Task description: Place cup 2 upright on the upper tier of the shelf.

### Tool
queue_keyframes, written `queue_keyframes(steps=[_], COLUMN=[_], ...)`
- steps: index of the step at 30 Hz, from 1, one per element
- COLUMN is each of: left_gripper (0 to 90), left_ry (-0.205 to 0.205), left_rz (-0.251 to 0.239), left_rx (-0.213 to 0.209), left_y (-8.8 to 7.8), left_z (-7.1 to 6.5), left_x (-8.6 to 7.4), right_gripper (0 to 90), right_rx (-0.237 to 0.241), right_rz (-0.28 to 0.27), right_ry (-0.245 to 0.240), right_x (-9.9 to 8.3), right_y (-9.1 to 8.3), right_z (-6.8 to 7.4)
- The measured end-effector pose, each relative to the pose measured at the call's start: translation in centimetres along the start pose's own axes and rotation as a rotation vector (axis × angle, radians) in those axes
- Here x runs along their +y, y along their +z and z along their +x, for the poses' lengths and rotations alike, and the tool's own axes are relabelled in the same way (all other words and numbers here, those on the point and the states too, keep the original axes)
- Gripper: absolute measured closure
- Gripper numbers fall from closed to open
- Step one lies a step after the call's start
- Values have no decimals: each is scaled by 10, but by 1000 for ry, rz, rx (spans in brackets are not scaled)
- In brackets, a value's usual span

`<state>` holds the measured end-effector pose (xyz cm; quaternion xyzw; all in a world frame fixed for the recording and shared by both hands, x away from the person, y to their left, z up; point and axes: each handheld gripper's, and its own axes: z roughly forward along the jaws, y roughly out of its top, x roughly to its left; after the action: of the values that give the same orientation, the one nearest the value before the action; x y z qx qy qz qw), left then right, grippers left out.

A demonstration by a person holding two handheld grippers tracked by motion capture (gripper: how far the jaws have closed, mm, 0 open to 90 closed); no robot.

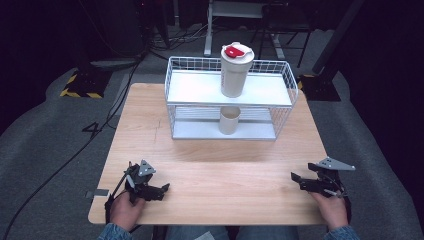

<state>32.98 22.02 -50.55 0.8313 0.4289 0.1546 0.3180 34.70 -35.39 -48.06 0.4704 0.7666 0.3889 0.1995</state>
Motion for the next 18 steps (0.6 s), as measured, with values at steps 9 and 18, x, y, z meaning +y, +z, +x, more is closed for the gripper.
queue_keyframes(steps=[9,18], left_gripper=[0,0], left_ry=[0,-3], left_rz=[-1,1], left_rx=[0,-3], left_y=[0,0], left_z=[0,0], left_x=[0,0], right_gripper=[144,130], right_rx=[-35,-49], right_rz=[25,78], right_ry=[-15,-47], right_x=[-17,-18], right_y=[10,16], right_z=[-4,1])
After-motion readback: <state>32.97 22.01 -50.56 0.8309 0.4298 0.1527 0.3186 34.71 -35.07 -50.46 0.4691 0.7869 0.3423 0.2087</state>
